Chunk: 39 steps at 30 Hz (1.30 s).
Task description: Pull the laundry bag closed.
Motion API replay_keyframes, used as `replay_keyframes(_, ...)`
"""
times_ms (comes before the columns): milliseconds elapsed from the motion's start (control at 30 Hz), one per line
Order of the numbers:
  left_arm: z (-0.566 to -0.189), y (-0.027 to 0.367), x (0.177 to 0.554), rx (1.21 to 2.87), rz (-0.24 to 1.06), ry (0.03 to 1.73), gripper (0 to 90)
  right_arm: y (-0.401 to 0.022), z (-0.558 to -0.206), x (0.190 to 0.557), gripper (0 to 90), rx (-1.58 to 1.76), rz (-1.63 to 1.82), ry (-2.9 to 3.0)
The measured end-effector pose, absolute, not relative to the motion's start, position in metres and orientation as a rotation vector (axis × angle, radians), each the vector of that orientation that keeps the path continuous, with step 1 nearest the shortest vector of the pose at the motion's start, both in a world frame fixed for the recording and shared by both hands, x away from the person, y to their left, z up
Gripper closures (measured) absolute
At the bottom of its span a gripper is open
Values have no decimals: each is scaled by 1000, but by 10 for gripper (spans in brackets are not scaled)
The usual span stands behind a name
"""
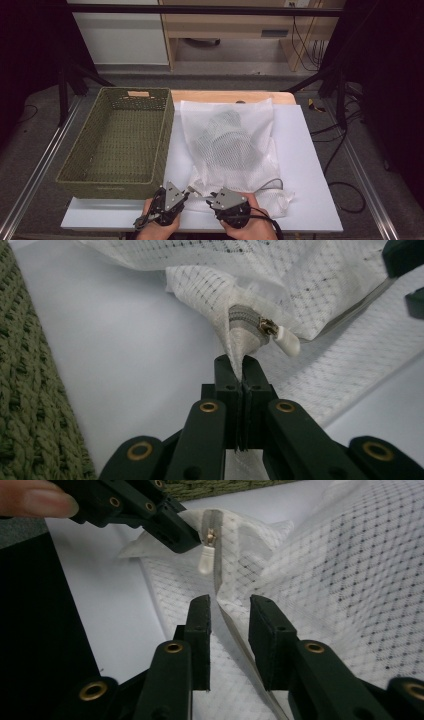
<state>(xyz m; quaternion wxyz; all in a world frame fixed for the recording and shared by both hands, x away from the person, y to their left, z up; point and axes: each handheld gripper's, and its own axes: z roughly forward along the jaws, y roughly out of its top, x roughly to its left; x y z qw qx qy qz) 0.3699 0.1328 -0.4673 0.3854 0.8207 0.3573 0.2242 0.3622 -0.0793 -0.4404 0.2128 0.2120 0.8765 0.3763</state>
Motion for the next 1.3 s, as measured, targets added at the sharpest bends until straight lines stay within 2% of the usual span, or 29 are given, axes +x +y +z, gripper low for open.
replay_keyframes(500, -468, 129, 370, 2120, 562, 902, 880, -63, -447, 371, 730, 599, 1040, 2474)
replay_keyframes(700, -470, 129, 373, 2131, 561, 911, 764, -60, -449, 373, 716, 597, 1033, 2484)
replay_keyframes(833, -472, 125, 375, 2142, 551, 900, 745, -58, -450, 373, 711, 591, 1028, 2487)
replay_keyframes(967, -473, 125, 376, 2153, 561, 900, 767, -58, -450, 373, 711, 587, 1030, 2484)
replay_keyframes(1100, -472, 126, 378, 2147, 547, 895, 870, -56, -450, 374, 719, 584, 1026, 2486)
replay_keyframes(1300, -469, 126, 377, 2132, 541, 893, 884, -52, -451, 376, 722, 583, 1023, 2489)
